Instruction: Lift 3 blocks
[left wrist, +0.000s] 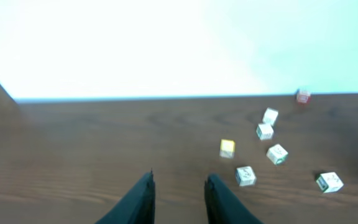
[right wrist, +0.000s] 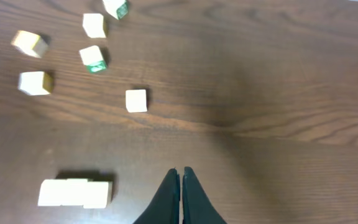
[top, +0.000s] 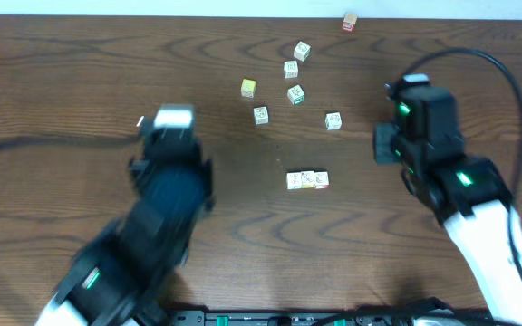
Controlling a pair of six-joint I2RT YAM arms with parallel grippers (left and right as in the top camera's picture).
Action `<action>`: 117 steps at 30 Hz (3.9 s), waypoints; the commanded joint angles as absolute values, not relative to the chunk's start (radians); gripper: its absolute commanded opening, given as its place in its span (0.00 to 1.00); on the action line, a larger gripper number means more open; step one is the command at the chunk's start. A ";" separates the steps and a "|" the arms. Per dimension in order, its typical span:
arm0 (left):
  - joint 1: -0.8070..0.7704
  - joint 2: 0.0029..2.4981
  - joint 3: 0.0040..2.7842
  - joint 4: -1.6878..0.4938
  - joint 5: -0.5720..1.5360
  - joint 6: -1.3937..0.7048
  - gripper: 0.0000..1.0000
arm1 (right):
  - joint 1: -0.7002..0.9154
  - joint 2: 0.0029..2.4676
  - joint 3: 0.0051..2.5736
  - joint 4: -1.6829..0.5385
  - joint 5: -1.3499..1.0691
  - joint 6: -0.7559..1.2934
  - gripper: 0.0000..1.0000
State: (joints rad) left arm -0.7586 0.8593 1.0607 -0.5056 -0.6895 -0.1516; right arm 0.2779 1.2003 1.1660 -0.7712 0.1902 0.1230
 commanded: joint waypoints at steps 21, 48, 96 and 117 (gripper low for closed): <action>-0.880 0.712 1.033 -0.067 -1.276 0.815 0.76 | 0.267 0.866 1.172 -0.943 0.172 0.021 0.38; -0.557 0.706 1.033 -0.069 -1.276 0.815 0.77 | 0.267 0.734 1.171 -1.106 0.169 0.021 0.99; 0.000 0.250 0.974 -0.201 -1.529 -0.170 0.78 | 0.267 0.734 1.170 -1.176 -0.035 0.194 0.99; 0.084 0.000 0.249 -0.025 -0.421 -0.934 0.78 | 0.267 0.734 1.169 -1.176 -0.035 0.194 0.99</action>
